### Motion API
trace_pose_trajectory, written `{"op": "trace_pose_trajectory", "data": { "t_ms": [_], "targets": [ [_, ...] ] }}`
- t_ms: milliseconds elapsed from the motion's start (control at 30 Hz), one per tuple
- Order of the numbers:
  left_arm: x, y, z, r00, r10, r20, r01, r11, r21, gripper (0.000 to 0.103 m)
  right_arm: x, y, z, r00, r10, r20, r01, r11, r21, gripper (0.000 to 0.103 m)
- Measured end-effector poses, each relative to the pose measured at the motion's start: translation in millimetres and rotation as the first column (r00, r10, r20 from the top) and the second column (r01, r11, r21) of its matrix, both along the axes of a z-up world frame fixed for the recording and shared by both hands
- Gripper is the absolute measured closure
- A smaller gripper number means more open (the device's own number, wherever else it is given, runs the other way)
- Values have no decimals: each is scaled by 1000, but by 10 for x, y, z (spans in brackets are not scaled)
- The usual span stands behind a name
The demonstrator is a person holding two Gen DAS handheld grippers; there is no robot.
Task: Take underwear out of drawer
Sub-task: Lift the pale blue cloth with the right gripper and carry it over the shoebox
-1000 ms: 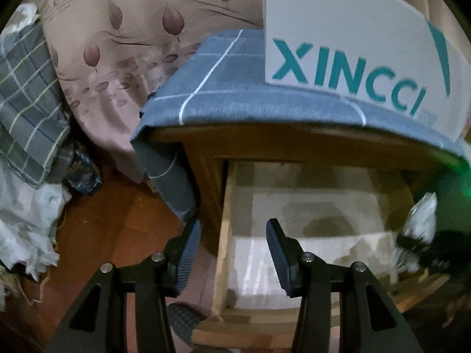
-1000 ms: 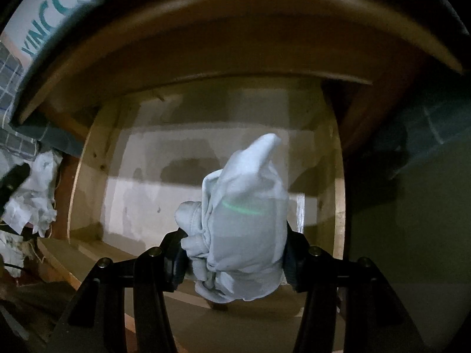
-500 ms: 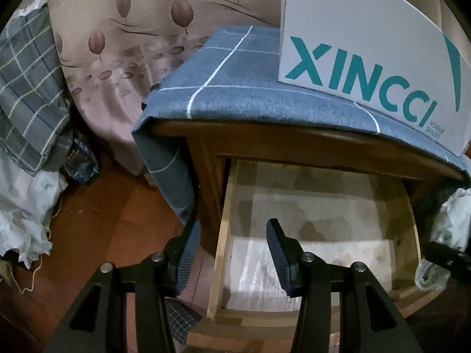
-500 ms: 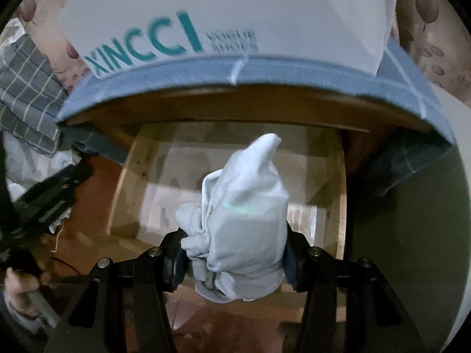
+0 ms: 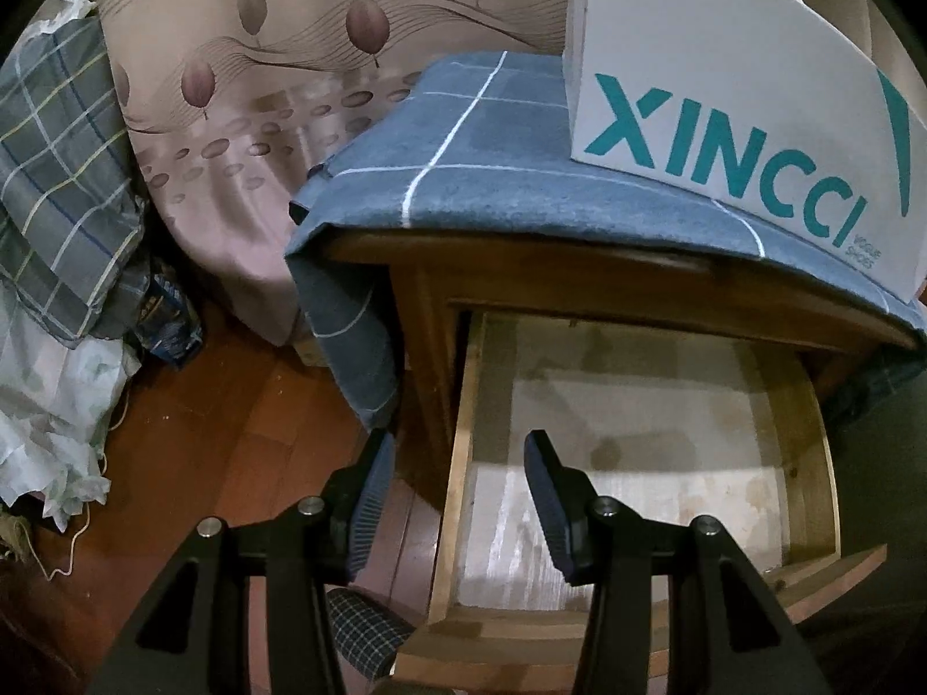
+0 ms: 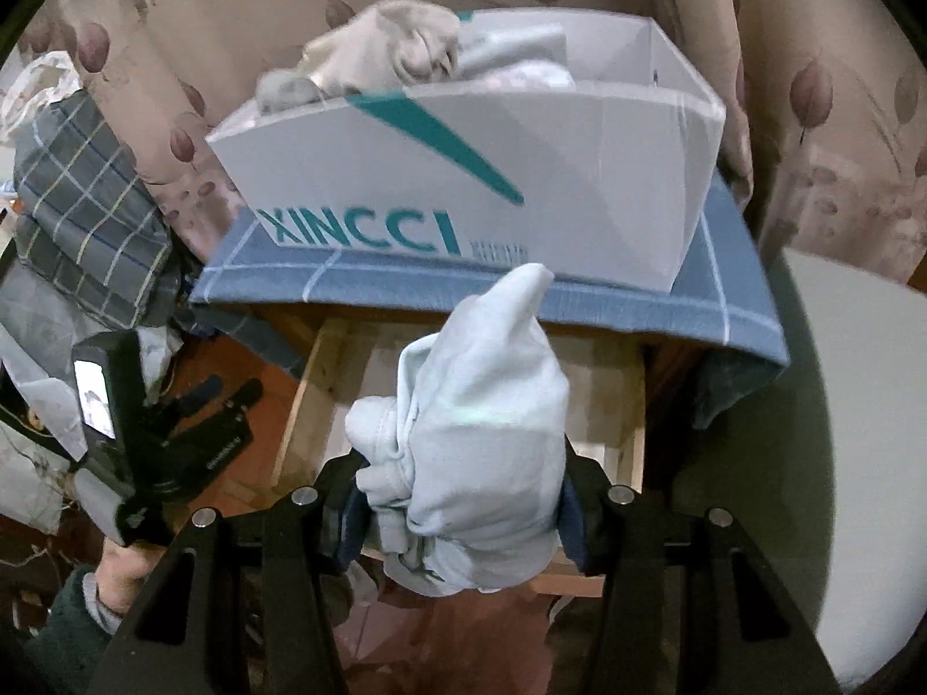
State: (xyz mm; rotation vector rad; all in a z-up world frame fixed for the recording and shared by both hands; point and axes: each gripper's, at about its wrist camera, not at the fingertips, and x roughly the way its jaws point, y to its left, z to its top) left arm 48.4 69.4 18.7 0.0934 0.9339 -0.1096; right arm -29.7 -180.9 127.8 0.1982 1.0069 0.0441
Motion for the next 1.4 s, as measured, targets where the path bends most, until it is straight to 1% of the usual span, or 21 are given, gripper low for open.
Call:
{"op": "trace_pose_trajectory", "data": {
  "t_ms": [133,300,400,467,533,700,767,833,933,1000,1200,1267,1333,1400],
  "targets": [
    [8,8,-1,1000,-1,-4,1,1000,-4,55,31,-34,320,999,2,47,-1,1000,-15,53],
    [2,-2,-11,1000,-7,-10,7,1000,0,55,178,-164,736,994,-16,111,20,999,-32,53],
    [-2,5,-8,1000,-1,-3,1,1000,1,55,300,-214,1004,988,-22,156,33,997,-72,53],
    [11,11,-10,1000,2,-7,-2,1000,-5,55,393,-245,1136,986,-29,166,42,996,-75,53],
    [10,18,-5,1000,5,-7,-5,1000,-13,55,503,-252,1257,983,-30,184,49,994,-99,53],
    [-1,18,0,1000,3,0,-3,1000,-6,55,762,-244,1430,981,-19,194,50,986,-160,53],
    [-6,17,2,1000,3,1,-3,1000,-6,55,881,-262,1431,982,-26,189,57,986,-158,52],
    [0,15,1,1000,-2,-4,2,1000,-10,55,1031,-287,1374,985,-34,166,63,983,-173,52],
    [3,-1,0,1000,-11,-9,11,1000,-4,55,1220,-369,1232,992,-57,110,75,985,-158,52],
    [-2,-9,11,1000,-14,-3,14,1000,0,55,1330,-418,1115,994,-74,83,89,977,-193,52],
    [22,16,16,1000,-4,-8,4,1000,-19,55,1551,-548,835,993,-118,9,117,965,-234,52],
    [33,25,20,1000,3,-9,-3,1000,-23,55,1600,-562,782,992,-122,-4,118,962,-248,52],
    [34,34,24,1000,8,-7,-8,1000,-24,55,1653,-564,742,992,-123,-8,116,953,-281,52],
    [39,36,24,1000,10,-6,-10,1000,-21,55,1703,-596,696,991,-132,-18,121,950,-287,52]
  ]
}}
